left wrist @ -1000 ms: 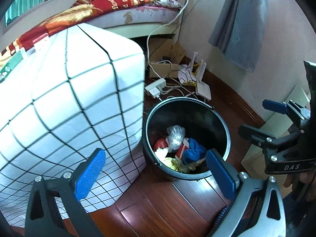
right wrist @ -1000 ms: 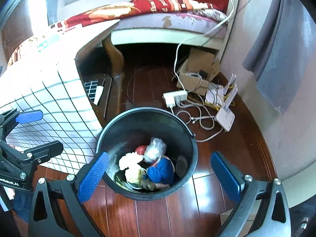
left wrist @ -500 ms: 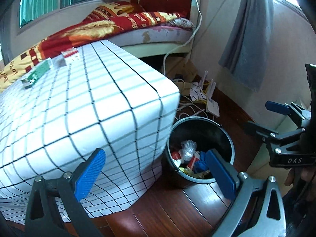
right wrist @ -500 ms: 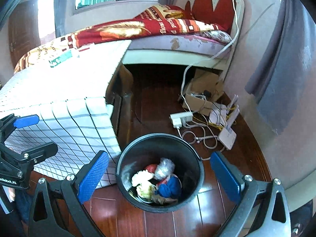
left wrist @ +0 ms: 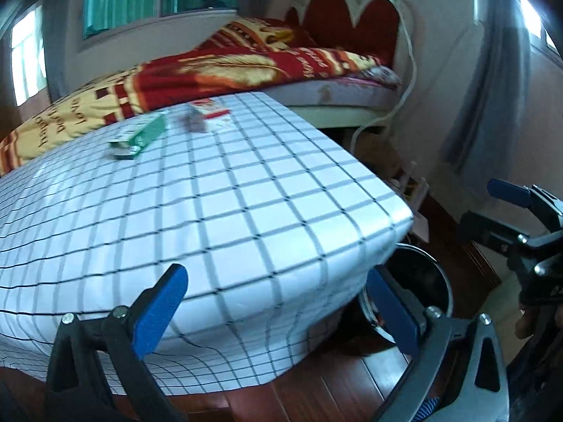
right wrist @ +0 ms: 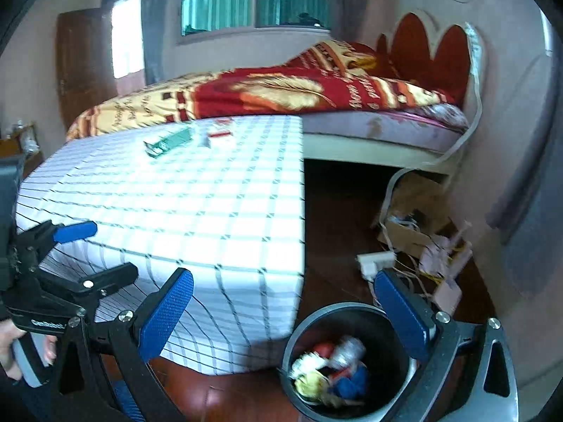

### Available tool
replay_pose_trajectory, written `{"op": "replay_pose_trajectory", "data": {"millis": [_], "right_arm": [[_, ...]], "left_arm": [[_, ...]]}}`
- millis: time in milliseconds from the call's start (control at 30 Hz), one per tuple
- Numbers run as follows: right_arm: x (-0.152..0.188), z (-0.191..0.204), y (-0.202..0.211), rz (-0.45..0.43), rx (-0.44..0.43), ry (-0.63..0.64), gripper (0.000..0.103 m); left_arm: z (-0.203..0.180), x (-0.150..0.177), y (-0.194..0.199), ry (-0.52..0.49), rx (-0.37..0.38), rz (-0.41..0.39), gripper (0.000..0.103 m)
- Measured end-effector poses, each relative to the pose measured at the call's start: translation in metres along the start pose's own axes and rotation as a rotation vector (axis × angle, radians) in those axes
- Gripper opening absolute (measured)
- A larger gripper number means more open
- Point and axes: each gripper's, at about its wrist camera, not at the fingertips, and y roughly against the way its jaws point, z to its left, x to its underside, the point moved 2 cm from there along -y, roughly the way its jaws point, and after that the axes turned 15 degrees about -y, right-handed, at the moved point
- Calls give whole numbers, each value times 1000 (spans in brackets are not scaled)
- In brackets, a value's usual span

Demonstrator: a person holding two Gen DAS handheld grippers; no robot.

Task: Collect trash
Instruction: 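Move both open tools back toward the table, then grasp the green-and-white milk carton with the left tool while the right tool grasps the red-and-white juice carton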

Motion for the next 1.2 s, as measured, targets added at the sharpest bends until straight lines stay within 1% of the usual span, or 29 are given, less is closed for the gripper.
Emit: {"op": "replay_pose_trajectory", "data": {"millis": [133,200,233,333,400,467,533,567,600,700,800,900,1033,1133,1200], "right_arm": [[-13,30,-15,14,-61,25,103],[-19,44,-27,58,-92,36,103],[-21,52,-29,69,-96,42,103],[-35,71,-39,63,-90,60,103],[-44,79,-49,54,-102,76,103],[-55,90,-68,56,-98,103,103],[-66,96,-87,69,-107,118,103],[-74,102,-101,76,-107,129,103],[-80,105,-111,83,-107,136,103],[-99,114,-144,98,-112,145,103],[-115,124,-176,112,-109,153,100],[-129,134,-207,133,-113,156,98],[-139,145,-239,157,-112,173,95],[-145,152,-266,180,-104,185,94],[-151,156,-289,209,-97,182,93]], "left_arm": [[33,-2,5,23,-62,-26,102],[52,-3,7,40,-82,-43,102],[60,-3,7,47,-94,-47,102],[88,-5,1,65,-125,-39,102],[104,-7,-6,75,-143,-37,101],[121,-10,-14,79,-158,-41,101],[138,-17,-24,65,-183,-44,96],[149,-22,-29,55,-203,-58,96],[159,-26,-34,52,-215,-55,96],[186,-39,-53,58,-220,-55,93],[206,-46,-76,63,-207,-33,89],[217,-52,-96,52,-187,-21,87],[227,-59,-121,15,-191,8,87],[234,-64,-140,7,-190,39,87],[241,-65,-153,19,-197,75,87]]}}
